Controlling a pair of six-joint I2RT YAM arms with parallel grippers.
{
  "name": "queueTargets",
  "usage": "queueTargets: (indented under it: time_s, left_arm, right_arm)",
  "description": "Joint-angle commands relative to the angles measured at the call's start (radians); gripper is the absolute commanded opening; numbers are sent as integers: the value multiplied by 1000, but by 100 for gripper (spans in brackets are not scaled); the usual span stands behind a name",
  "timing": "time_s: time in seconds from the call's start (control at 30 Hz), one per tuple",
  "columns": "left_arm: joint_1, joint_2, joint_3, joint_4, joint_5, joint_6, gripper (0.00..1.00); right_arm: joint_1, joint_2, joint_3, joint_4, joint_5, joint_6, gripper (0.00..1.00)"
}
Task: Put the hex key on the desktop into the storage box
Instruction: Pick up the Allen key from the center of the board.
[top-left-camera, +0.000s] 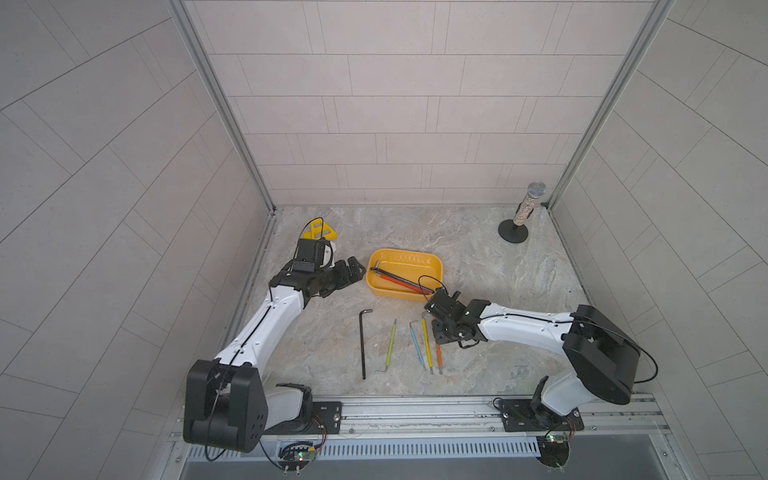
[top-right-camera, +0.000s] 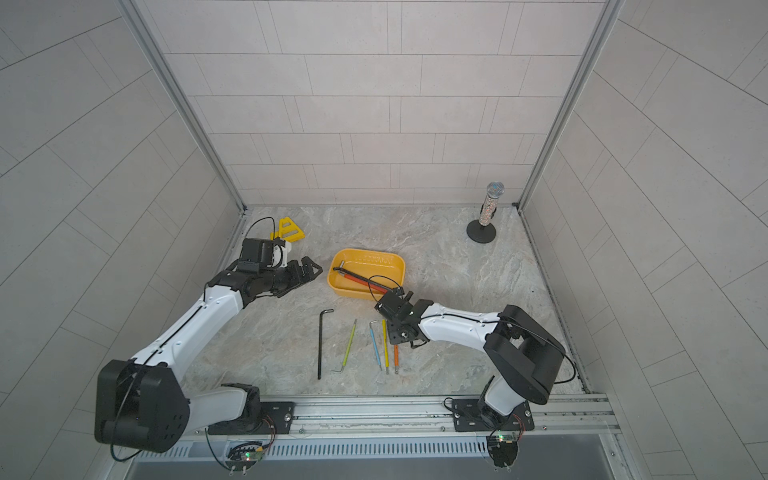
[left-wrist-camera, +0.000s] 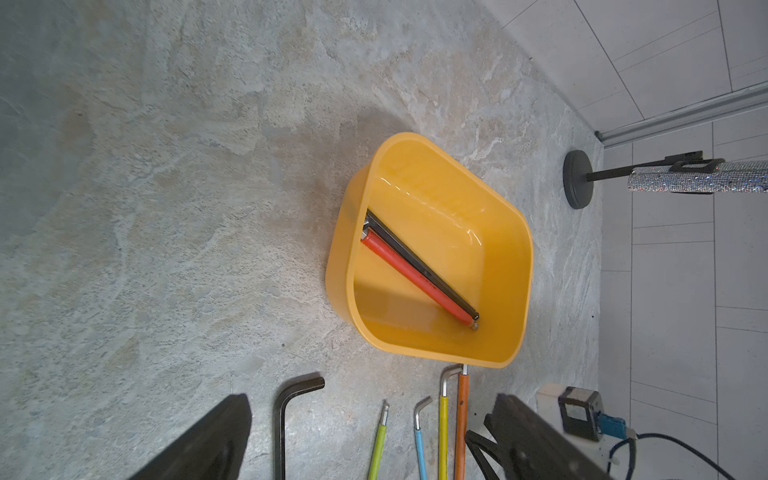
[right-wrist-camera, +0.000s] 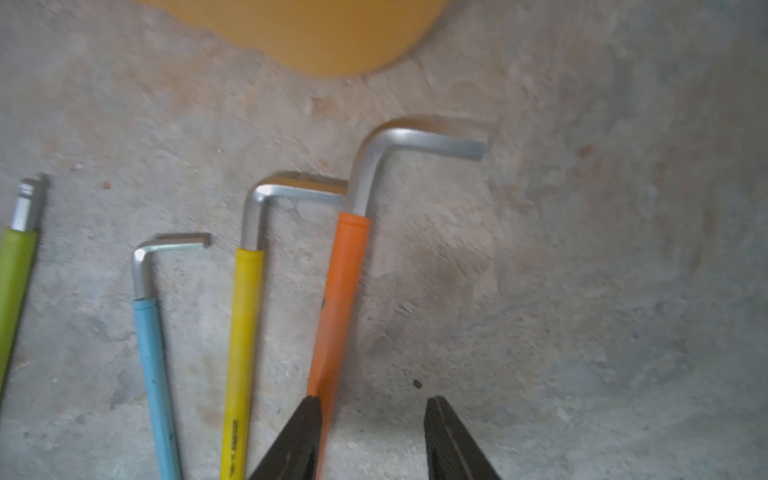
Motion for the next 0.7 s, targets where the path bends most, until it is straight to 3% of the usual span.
queueTargets:
  time_s: [0.0, 0.67]
  left_arm:
    - [7, -22, 20, 4, 5, 10, 98]
    - [10, -23, 15, 11, 14, 2, 98]
  right_arm:
    - [18, 28, 7, -12, 26, 14, 45]
    - [45, 64, -24, 1, 32, 68, 43]
